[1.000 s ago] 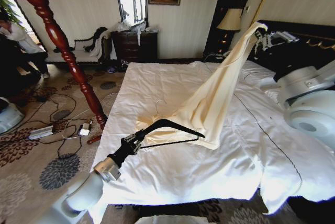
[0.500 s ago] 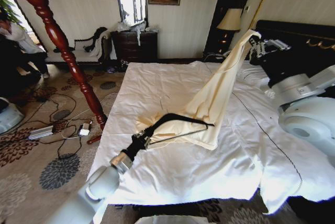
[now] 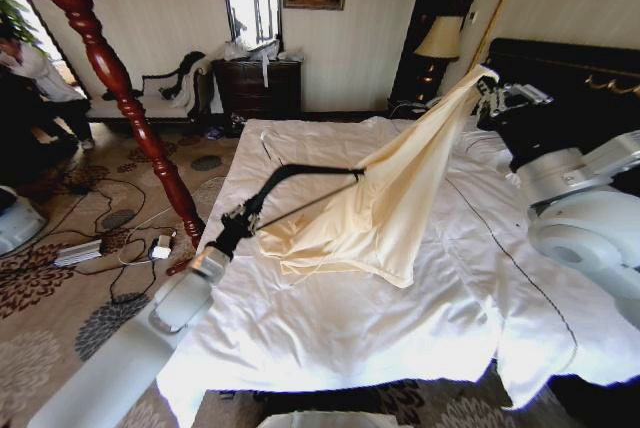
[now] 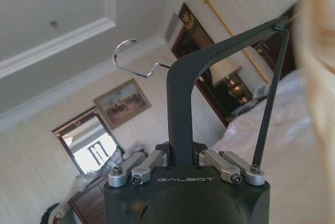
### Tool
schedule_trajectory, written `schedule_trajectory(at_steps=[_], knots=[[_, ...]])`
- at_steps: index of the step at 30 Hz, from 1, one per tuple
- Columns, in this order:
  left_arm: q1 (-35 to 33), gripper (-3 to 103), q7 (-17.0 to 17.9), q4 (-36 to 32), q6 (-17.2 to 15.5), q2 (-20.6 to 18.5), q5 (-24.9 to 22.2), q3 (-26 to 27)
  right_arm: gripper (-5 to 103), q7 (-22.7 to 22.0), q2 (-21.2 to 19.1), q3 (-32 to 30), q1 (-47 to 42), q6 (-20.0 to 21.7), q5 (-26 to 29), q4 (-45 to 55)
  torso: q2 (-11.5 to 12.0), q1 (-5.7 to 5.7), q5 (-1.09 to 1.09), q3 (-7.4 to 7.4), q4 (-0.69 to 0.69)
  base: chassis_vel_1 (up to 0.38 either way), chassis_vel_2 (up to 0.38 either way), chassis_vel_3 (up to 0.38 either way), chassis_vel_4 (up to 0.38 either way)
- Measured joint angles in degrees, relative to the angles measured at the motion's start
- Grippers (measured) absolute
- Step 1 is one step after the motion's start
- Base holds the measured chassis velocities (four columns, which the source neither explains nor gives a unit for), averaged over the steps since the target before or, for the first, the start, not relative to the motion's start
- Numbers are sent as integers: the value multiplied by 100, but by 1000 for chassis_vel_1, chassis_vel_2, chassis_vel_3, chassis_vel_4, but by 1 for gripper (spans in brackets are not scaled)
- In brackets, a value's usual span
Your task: Pick up the clothes from the bed and hang them on the clothes hanger.
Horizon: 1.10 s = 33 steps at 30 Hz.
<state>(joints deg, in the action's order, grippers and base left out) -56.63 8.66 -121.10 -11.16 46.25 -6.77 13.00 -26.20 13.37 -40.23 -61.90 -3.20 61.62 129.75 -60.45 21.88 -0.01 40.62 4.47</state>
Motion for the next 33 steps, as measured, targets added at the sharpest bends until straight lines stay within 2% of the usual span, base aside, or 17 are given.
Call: schedule_trajectory(at_steps=[6,9,12,13,15,16,18,22,26,27,29,31,33], knots=[[582,19,15,456,-6,-54,-180,-168,1,-68,109,-7,-589,98,-1,209,0,1,0,0,1,0,0,0,0],[591,19,-27,426,16,-65,-293,-244,1,-124,110,-9,-841,269,-189,224,0,1,-1,0,2,0,0,0,0],[60,19,-104,-121,107,-312,-629,-203,1,-514,87,-25,-1265,824,-370,86,0,0,3,0,0,0,0,0,0],[60,19,-104,-121,107,-312,-629,-203,1,-514,87,-25,-1265,824,-370,86,0,0,3,0,0,0,0,0,0],[-412,19,-395,-468,484,-485,-650,-185,1,-613,95,33,-1335,955,-408,5,0,0,1,-1,-2,0,0,0,0],[-412,19,-395,-468,484,-485,-650,-185,1,-613,95,33,-1335,955,-408,5,0,0,1,-1,-2,0,0,0,0],[-767,19,-602,-704,779,-552,-582,-241,1,-608,95,70,-1328,973,-441,-13,0,0,2,-1,-2,0,0,0,0],[-1049,19,-758,-976,890,-539,-351,-491,1,-589,41,86,-1261,975,-438,33,0,-1,1,-1,-2,0,0,0,0],[-900,19,-770,-818,698,-475,282,-1179,1,-482,-67,88,-1014,838,-390,196,0,-1,2,-1,0,0,0,0,0],[-900,19,-770,-818,698,-475,282,-1179,1,-482,-67,88,-1014,838,-390,196,0,-1,2,-1,0,0,0,0,0],[-674,19,-725,-473,589,-390,644,-1642,1,-249,-120,84,-793,538,-334,295,0,0,1,-1,0,0,0,0,0],[-464,19,-679,-199,531,-291,752,-2039,1,-22,-162,76,-562,219,-273,370,0,0,-2,-1,-1,0,0,0,0],[-354,19,-662,-45,523,-245,793,-2232,1,93,-183,62,-457,80,-249,389,0,0,0,-1,0,0,0,0,0]])
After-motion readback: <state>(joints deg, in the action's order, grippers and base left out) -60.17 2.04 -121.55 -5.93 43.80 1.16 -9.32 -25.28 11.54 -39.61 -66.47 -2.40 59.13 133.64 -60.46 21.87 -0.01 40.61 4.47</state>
